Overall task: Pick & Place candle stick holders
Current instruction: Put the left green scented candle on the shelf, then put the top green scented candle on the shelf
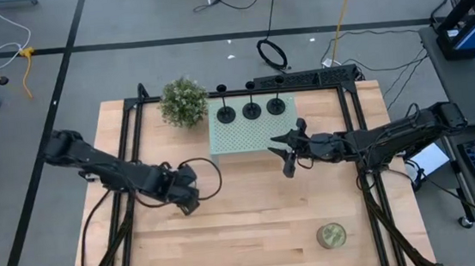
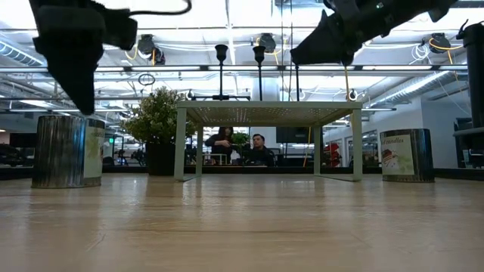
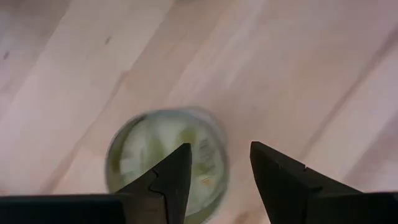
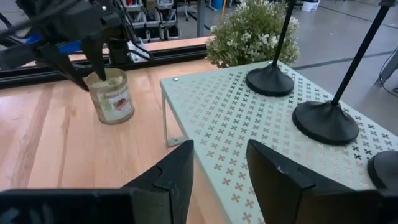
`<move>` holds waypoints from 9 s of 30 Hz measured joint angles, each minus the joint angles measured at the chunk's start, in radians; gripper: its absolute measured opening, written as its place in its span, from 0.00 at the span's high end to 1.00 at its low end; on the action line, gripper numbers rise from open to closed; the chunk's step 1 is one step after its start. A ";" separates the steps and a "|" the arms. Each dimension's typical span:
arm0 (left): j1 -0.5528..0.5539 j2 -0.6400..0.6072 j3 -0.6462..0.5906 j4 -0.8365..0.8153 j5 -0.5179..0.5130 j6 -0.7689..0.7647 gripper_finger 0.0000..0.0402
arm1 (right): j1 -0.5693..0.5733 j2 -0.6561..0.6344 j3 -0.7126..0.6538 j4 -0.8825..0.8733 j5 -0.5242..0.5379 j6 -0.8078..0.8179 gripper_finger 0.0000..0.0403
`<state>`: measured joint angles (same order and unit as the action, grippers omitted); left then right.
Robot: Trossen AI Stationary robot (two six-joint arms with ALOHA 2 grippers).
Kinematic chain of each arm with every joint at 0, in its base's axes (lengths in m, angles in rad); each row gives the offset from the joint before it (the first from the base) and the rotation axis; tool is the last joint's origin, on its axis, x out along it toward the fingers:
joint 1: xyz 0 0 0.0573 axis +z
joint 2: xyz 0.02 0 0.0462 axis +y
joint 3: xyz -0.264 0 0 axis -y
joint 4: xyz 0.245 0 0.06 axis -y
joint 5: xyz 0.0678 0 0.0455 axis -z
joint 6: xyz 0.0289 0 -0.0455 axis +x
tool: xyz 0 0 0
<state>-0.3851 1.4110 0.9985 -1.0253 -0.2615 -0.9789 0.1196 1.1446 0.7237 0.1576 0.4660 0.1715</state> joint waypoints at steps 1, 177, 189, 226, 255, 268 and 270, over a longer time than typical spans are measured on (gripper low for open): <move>-0.001 0.008 0.000 -0.010 -0.001 -0.011 0.57 | 0.000 0.000 -0.001 -0.001 0.000 0.000 0.64; 0.470 0.140 0.826 -0.018 0.209 0.897 0.89 | 0.050 -0.130 -0.065 -1.120 -0.102 0.539 0.98; 0.383 0.079 0.826 -0.058 0.209 0.848 0.89 | 0.121 -0.212 0.035 -1.110 -0.324 0.655 0.99; 0.147 0.022 0.825 -0.297 -0.063 0.635 0.89 | -0.174 0.327 0.715 -0.795 -0.457 -0.082 1.00; 0.148 0.022 0.825 -0.299 -0.063 0.609 0.89 | -0.298 0.359 0.713 -0.822 -0.624 -0.157 0.97; 0.148 0.022 0.825 -0.299 -0.063 0.596 0.89 | -0.298 0.360 0.660 -0.737 -0.623 -0.190 0.87; 0.148 0.022 0.825 -0.299 -0.063 0.595 0.89 | -0.298 0.360 0.659 -0.703 -0.623 -0.214 0.86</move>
<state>-0.2371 1.4330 1.8236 -1.3243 -0.3248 -0.3836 -0.1783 1.5051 1.3827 -0.5454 -0.1574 -0.0425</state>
